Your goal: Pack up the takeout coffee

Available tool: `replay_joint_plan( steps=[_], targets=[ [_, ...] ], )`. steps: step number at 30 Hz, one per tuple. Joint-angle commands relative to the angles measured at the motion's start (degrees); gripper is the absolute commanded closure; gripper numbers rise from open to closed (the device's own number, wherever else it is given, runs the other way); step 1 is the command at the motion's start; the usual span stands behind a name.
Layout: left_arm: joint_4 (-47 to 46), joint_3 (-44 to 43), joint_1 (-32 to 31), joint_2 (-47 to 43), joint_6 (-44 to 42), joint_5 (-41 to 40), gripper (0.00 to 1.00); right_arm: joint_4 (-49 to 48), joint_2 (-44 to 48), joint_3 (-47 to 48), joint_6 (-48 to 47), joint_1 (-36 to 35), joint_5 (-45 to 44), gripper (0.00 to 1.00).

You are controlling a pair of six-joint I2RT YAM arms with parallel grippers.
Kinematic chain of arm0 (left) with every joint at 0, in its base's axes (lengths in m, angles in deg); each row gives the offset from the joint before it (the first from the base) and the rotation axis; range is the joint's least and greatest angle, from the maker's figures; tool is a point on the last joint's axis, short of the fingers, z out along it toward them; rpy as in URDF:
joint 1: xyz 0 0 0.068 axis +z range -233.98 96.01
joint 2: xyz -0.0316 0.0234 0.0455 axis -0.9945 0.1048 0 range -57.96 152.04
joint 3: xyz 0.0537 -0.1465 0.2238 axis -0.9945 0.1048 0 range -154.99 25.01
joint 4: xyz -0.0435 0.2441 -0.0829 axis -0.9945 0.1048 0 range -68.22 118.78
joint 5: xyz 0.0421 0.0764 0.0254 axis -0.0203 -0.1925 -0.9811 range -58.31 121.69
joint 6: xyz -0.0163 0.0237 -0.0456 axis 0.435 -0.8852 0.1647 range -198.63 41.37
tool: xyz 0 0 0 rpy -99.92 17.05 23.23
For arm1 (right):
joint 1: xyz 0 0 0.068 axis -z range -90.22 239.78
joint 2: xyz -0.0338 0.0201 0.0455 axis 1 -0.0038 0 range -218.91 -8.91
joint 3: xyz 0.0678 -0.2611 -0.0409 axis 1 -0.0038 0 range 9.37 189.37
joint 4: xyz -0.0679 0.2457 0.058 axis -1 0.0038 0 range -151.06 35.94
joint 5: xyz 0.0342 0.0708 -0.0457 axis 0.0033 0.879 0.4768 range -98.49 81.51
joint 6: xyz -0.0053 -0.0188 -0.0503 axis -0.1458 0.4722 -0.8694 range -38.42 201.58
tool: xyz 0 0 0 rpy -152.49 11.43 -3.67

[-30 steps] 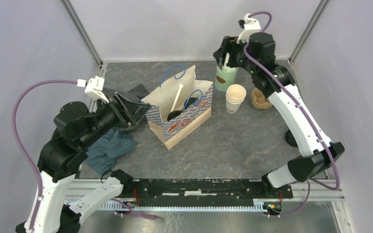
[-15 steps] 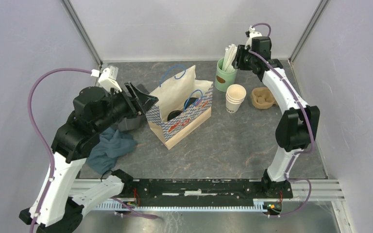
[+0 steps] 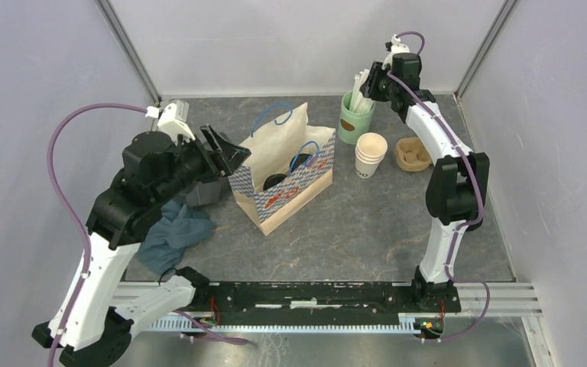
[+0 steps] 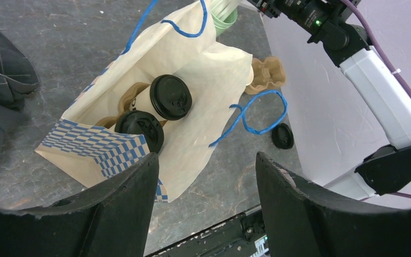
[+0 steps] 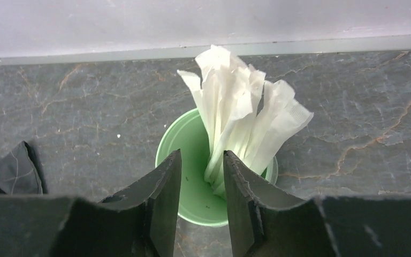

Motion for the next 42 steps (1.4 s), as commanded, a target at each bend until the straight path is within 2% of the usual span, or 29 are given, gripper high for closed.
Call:
replay_joint_plan(
  steps=[1, 5, 12, 21, 24, 26, 28, 42],
  targets=[
    [-2.31, -1.59, 0.18, 0.22, -1.52, -1.95, 0.26, -4.61, -1.59, 3.27, 2.12, 0.78, -0.86, 0.59],
    [-2.66, -1.8, 0.18, 0.89, -1.9, -2.33, 0.25, -4.8, -3.49, 5.36, 2.42, 0.86, -0.79, 0.59],
    [-2.85, -2.42, 0.18, 2.23, -3.03, -2.83, 0.25, -4.9, -7.04, 8.86, 3.66, 0.91, -0.08, 0.67],
    [-2.17, -3.61, 0.14, 3.55, -4.71, -3.09, 0.25, -4.86, -8.03, 8.73, 4.39, 0.96, -1.8, 0.67],
    [-1.87, -4.26, 0.16, 4.07, -5.52, -2.9, 0.25, -4.63, -7.82, 8.82, 4.64, 0.94, -1.65, 0.74],
    [-1.28, -5.04, 0.18, 4.64, -6.08, -2.76, 0.25, -4.51, -6.95, 8.73, 4.94, 0.99, -1.48, 0.81],
    [-0.73, -5.64, 0.18, 4.96, -6.7, -2.41, 0.25, -4.27, -5.86, 8.49, 5.12, 0.93, -1.46, 0.84],
    [1.12, -5.52, 0.18, 1.34, -7.94, 0.87, 0.25, -1.13, 10.36, 0.91, 3.26, 0.98, -2.68, 0.84]
  ],
)
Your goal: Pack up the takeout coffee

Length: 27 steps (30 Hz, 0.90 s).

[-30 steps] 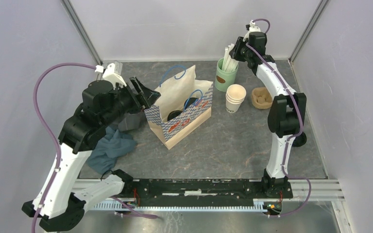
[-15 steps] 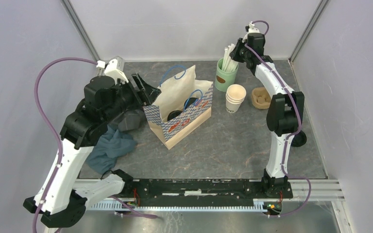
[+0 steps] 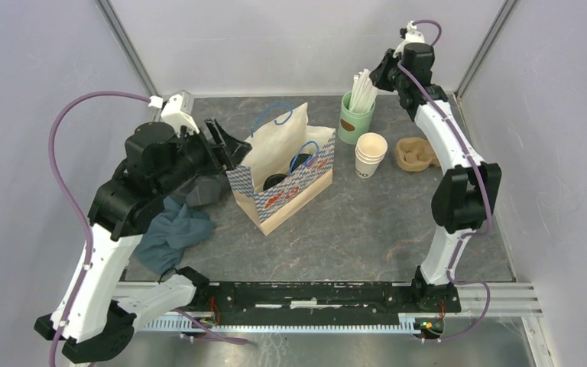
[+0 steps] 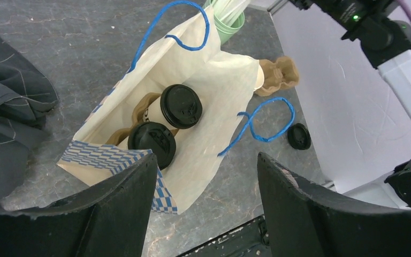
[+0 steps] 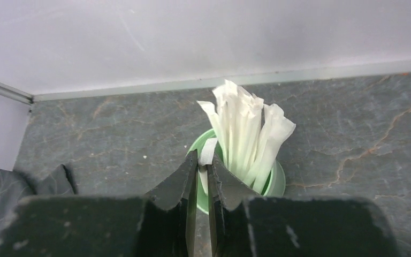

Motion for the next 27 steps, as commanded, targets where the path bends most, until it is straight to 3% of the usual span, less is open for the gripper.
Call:
replay_joint_plan(
  steps=[1, 8, 14, 21, 27],
  targets=[
    [0.84, -1.81, 0.18, -3.13, -2.76, 2.59, 0.25, 0.36, 8.29, -0.54, -1.59, 0.13, -1.17, 0.84],
    [2.01, -2.16, 0.18, -6.61, -3.16, 4.06, 0.25, 1.28, 19.96, -2.51, 0.37, 0.11, 1.03, 0.85],
    [1.97, -1.78, 0.18, -8.98, -2.25, 5.61, 0.25, -7.3, 33.19, -12.64, 15.15, -1.4, 9.67, 0.89],
    [1.83, -0.6, 0.18, -12.08, -0.45, 6.63, 0.25, -8.93, 39.39, -18.62, 16.97, -17.2, 3.42, 0.89],
    [1.79, 0.12, 0.17, -14.26, 1.46, 6.83, 0.25, -14.81, 39.14, -25.65, 16.36, -26.63, -4.52, 0.9]
  ],
)
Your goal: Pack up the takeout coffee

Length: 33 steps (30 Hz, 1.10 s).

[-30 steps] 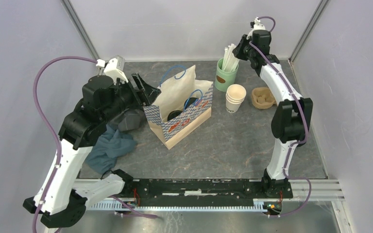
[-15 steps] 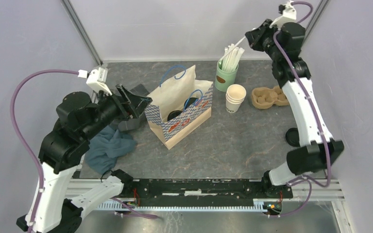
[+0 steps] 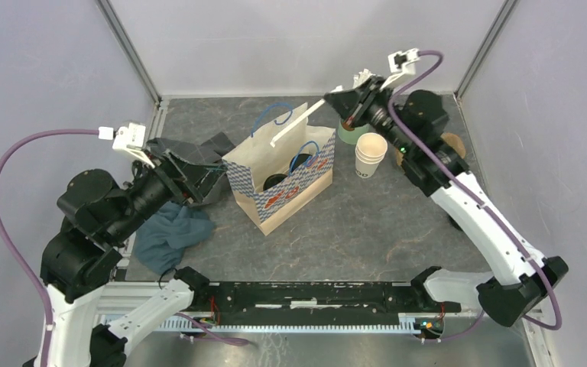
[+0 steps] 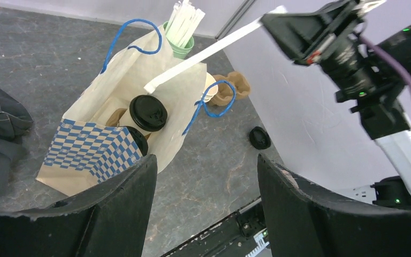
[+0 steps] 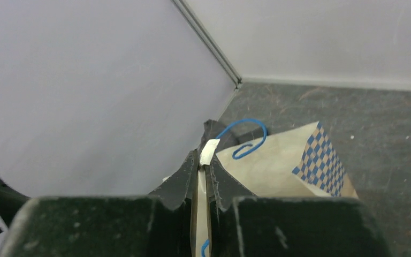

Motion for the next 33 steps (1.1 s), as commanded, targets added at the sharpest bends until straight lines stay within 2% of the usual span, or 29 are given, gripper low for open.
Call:
replay_joint_plan(
  steps=[1, 4, 7, 9, 12, 14, 18, 20, 22, 25, 30, 33],
  targets=[
    [0.1, 0.17, 0.18, -1.2, 1.7, 1.74, 0.25, -6.48, -2.11, -3.47, 1.3, -5.61, -8.25, 0.9],
    [0.1, 0.22, 0.18, -1.62, 2.41, 1.71, 0.25, -10.0, -6.09, -4.54, 0.69, -11.1, -14.9, 0.9],
    [0.11, 0.25, 0.17, -1.95, 3.08, 1.54, 0.25, -7.55, -11.98, -1.86, 5.42, -12.84, -10.86, 0.83],
    [0.31, 0.06, 0.18, -2.15, 3.26, 1.54, 0.26, 1.55, -14.35, 2.89, 5.21, -13.18, -10.18, 0.7],
    [0.52, 0.21, 0.18, -2.71, 3.37, 0.95, 0.26, 11.13, -12.38, 5.69, -0.28, -11.9, -15.09, 0.42],
    [0.62, 0.41, 0.18, -2.97, 3.26, 0.67, 0.26, 14.95, -10.07, 6.31, -4.21, -8.08, -14.78, 0.34],
    [1.85, -1.49, 0.18, -2.04, 1.12, -0.69, 0.24, 24.33, -5.85, 11.88, -12.59, 1.17, -11.64, 0.28],
    [2.47, -3.02, 0.18, -1.17, -0.17, -1.44, 0.23, 30.52, -3.87, 17.43, -17.99, 3.12, -13.39, 0.18],
    [2.7, -4.29, 0.18, -0.38, -1.28, -2.01, 0.22, 36.49, -2.03, 22.61, -22.72, 3.65, -16.91, 0.02],
    [1.98, -6.51, 0.14, 0.88, -2.25, -2.7, 0.18, 41.16, 3.38, 24.38, -25.66, 3.56, -18.18, 0.02],
    [-0.6, -11.09, 0.17, 3.28, -2.9, -3.25, 0.12, 41.06, 14.16, 19.04, -26.7, 3.6, -16.9, 0.02],
    [-2.44, -14.33, 0.18, 4.93, -3.66, -3.5, 0.1, 40.93, 18.24, 19.77, -25.86, 3.61, -16.97, 0.02]
  ],
)
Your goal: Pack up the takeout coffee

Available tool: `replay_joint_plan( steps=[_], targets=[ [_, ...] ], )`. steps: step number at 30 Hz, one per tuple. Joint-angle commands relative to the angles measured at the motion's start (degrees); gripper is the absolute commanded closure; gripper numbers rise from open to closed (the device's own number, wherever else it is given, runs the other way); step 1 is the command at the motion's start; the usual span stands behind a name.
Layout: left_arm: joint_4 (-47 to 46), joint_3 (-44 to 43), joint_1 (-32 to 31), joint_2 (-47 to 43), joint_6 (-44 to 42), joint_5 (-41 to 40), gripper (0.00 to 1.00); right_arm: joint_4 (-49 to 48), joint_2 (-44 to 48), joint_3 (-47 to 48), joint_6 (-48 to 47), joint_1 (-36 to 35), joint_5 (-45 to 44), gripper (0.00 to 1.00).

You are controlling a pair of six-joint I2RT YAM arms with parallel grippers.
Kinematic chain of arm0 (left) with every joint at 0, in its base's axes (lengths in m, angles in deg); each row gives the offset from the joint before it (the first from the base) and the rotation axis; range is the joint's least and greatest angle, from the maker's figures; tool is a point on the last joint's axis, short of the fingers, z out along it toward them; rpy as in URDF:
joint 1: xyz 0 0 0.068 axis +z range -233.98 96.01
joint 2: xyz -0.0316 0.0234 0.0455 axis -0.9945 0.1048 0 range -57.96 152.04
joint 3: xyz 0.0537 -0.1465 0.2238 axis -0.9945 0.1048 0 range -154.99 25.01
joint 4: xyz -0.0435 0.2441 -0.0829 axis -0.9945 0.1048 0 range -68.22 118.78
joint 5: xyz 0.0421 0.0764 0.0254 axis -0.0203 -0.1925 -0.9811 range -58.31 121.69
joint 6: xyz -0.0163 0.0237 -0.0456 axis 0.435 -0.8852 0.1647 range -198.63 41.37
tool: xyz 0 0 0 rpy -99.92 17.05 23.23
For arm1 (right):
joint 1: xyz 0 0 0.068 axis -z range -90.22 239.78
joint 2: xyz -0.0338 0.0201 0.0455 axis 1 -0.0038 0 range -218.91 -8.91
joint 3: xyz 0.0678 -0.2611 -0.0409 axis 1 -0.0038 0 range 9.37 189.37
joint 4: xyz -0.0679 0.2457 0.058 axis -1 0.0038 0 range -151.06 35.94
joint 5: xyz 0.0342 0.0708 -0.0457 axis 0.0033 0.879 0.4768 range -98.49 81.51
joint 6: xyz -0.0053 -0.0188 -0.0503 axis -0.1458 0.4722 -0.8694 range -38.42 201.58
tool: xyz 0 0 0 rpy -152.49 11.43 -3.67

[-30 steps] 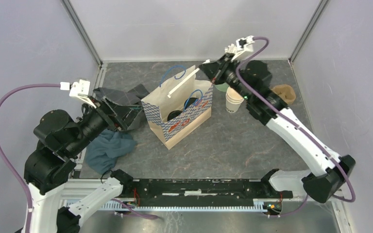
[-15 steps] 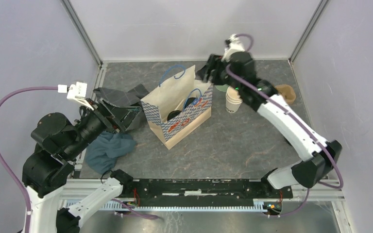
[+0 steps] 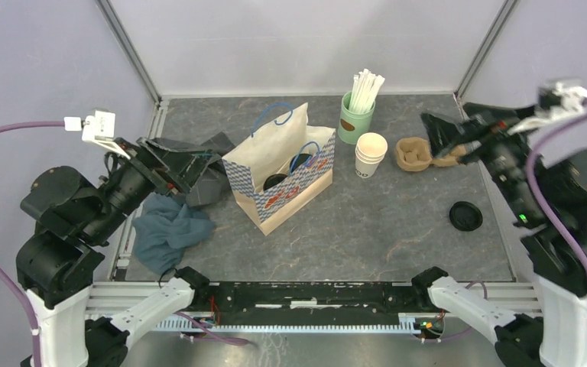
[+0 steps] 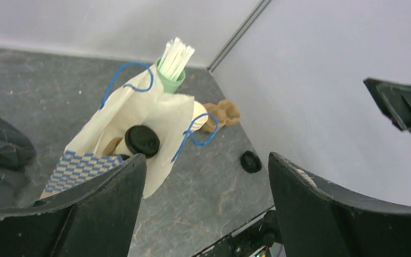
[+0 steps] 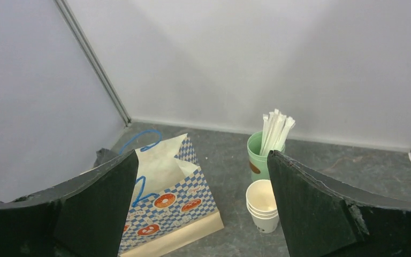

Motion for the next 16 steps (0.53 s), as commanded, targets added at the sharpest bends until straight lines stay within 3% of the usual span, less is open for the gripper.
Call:
replay_joint_plan(
  steps=[1, 7, 14, 16],
  targets=[
    [-5.07, -5.68, 0.18, 2.63, -3.79, -1.21, 0.09, 3.67, 2.81, 0.18, -1.53, 0.07, -1.02, 0.02],
    [-9.01, -9.56, 0.18, 3.82, -5.11, -5.28, 0.04, 7.53, 1.48, 9.24, 1.42, -0.01, -0.19, 0.02],
    [-10.5, -12.74, 0.18, 5.47, -6.84, -6.85, 0.03, 4.55, 6.39, 4.79, -1.68, 0.05, -0.07, 0.02],
    [-10.51, -12.92, 0.18, 5.65, -7.03, -6.82, 0.03, 7.32, 5.25, 7.21, -1.43, -0.31, -2.57, 0.02]
  ],
)
